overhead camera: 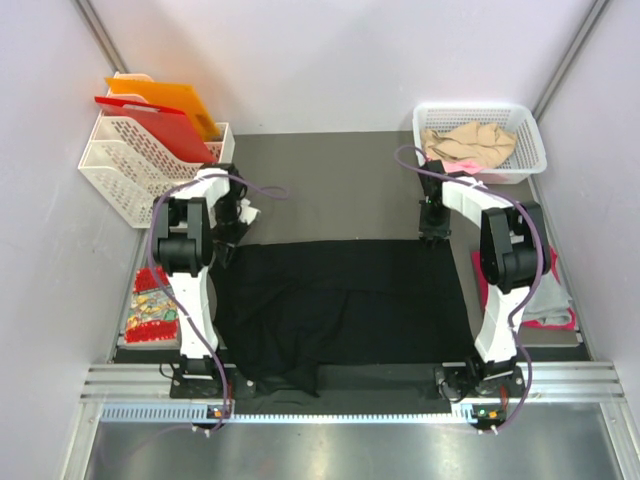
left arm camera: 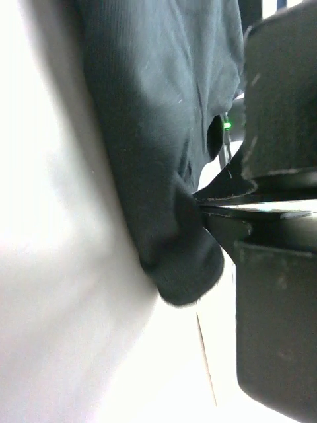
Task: Fold and stack the t-shirts
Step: Fold the flattened tshirt in 1/3 of the way
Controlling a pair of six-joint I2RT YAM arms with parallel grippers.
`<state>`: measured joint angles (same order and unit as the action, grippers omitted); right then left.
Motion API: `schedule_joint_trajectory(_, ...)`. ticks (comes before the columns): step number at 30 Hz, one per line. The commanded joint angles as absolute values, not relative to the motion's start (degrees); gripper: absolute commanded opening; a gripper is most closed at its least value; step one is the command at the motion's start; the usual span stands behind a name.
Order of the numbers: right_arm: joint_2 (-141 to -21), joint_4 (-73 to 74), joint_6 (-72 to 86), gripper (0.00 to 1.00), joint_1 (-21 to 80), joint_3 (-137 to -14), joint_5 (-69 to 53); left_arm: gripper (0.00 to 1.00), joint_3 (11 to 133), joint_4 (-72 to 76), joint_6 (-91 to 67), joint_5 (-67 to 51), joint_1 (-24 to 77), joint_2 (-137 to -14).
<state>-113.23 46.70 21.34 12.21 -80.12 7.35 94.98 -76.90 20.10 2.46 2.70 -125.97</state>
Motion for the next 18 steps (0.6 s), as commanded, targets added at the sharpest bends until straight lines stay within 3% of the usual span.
schedule_joint_trajectory(1,-116.1,39.8,21.4,0.23,11.0,-79.6,8.0,0.04,101.6,-78.8,19.8,2.9,3.6,-126.1)
schedule_joint_trajectory(12,-114.6,41.2,20.7,0.25,11.8,-77.4,9.1,0.04,110.3,-85.1,19.4,-3.5,6.9,-122.9)
schedule_joint_trajectory(18,-116.4,42.4,20.9,0.25,12.0,-80.3,9.1,0.05,104.1,-86.1,20.7,-4.1,11.8,-120.7)
